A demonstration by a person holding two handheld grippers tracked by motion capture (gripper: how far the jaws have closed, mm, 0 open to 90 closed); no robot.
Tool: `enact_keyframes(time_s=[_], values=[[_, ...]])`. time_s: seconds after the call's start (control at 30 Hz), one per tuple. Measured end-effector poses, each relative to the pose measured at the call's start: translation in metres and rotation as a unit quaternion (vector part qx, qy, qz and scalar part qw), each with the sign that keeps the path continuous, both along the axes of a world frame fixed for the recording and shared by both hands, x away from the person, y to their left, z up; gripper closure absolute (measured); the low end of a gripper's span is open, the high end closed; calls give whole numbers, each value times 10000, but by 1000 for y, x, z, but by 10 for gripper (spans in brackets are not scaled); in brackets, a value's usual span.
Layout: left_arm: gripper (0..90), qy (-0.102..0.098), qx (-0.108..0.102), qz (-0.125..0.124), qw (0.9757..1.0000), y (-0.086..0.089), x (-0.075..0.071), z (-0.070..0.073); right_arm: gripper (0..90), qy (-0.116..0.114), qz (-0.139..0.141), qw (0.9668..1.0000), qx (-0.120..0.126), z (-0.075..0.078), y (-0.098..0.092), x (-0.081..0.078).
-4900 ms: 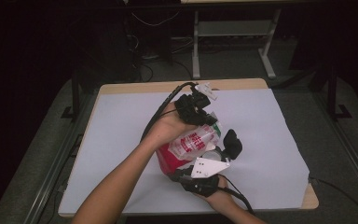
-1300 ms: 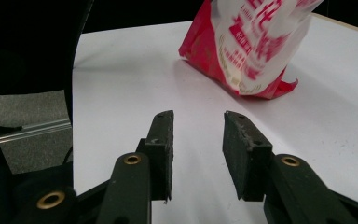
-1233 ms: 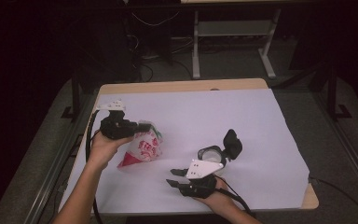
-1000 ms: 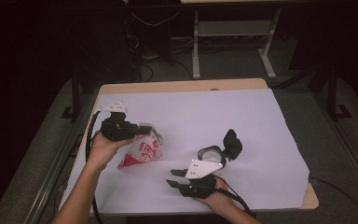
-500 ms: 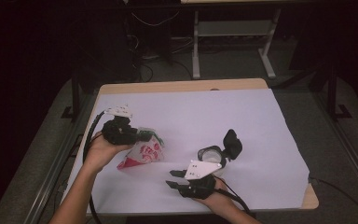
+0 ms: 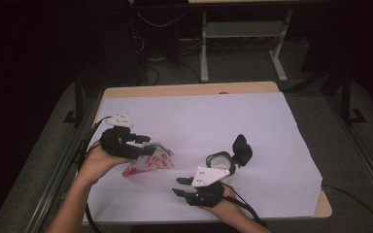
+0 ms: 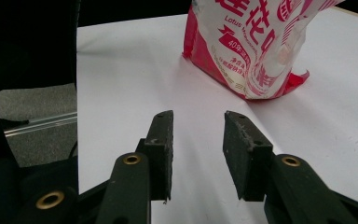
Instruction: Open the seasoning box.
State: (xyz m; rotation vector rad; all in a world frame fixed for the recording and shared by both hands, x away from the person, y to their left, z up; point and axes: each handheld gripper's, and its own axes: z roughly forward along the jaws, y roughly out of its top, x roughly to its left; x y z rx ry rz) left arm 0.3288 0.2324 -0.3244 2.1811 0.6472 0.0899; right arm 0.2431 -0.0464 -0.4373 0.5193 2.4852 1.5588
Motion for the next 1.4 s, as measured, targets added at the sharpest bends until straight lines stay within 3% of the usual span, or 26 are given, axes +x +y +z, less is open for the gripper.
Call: enact_keyframes(time_s=[0.17, 0.4, 0.67, 0.83, 1.27, 1.4], values=[[455, -51, 30, -14, 10000, 7, -8, 4, 627, 6, -5, 10000, 9, 0, -1, 1], [447, -49, -106, 48, 9999, 22, -16, 8, 633, 25, 1, 10000, 15, 0, 0, 1], [439, -129, -202, 232, 9994, 43, -24, 15, 896, 133, 56, 9999, 2, 0, -1, 3], [437, -115, -133, 308, 9994, 52, -26, 15, 898, 122, 82, 9999, -27, 1, 0, 3], [370, -140, 49, 612, 9980, 60, -28, -10, 899, 305, 216, 9992, -157, 9, -11, -6], [323, -195, 223, 700, 9971, 56, -29, -22, 899, 324, 147, 9992, -201, 8, -22, -9]])
